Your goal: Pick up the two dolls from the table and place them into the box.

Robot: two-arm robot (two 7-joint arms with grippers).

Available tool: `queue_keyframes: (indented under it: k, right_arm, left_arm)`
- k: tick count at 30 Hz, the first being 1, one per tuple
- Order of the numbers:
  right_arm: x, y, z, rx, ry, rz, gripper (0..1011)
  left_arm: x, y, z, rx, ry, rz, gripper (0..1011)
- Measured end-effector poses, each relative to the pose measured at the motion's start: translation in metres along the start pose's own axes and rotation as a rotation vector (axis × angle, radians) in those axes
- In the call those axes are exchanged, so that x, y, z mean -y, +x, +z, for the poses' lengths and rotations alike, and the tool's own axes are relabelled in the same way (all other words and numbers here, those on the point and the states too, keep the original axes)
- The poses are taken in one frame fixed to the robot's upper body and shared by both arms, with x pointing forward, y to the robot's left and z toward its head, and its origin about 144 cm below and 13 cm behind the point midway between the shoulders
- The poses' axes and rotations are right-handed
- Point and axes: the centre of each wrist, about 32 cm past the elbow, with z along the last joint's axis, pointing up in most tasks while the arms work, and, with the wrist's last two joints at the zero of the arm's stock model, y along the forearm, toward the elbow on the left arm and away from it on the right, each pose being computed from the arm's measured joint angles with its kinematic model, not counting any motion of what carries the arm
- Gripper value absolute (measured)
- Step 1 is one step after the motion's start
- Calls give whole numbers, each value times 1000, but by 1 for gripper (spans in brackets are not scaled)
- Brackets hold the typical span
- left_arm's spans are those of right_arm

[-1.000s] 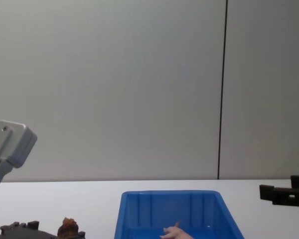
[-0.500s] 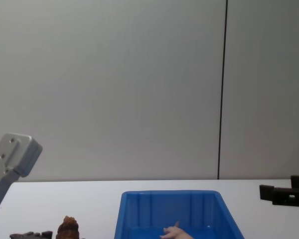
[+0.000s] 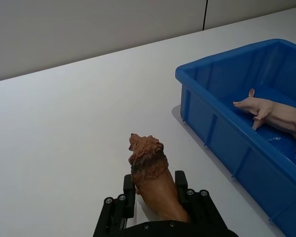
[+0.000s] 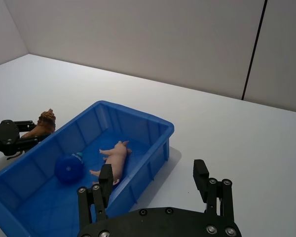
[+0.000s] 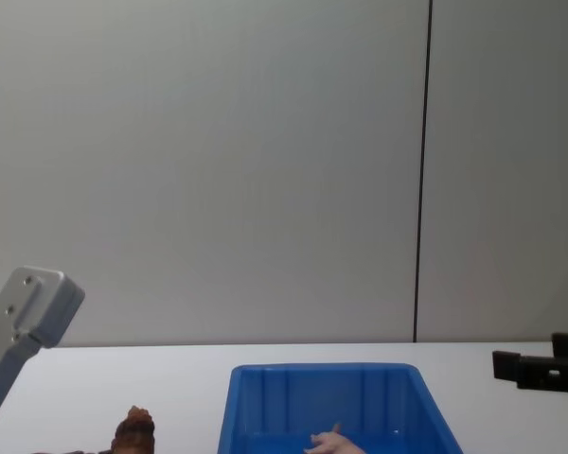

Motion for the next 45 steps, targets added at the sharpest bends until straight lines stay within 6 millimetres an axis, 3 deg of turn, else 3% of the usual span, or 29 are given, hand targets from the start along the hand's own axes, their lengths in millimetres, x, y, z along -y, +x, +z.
queue_keyframes:
  k: [16, 33, 45]
  right_arm:
    - [0, 0, 0, 0, 0, 0, 1001]
    - [0, 0, 0, 0, 0, 0, 1001]
    - [0, 0, 0, 0, 0, 0, 1001]
  left_arm:
    - [-3, 4, 10, 61, -40, -3, 494]
    - [-9, -1, 61, 191, -232, -66, 493]
    - [0, -14, 79, 214, -309, -174, 493]
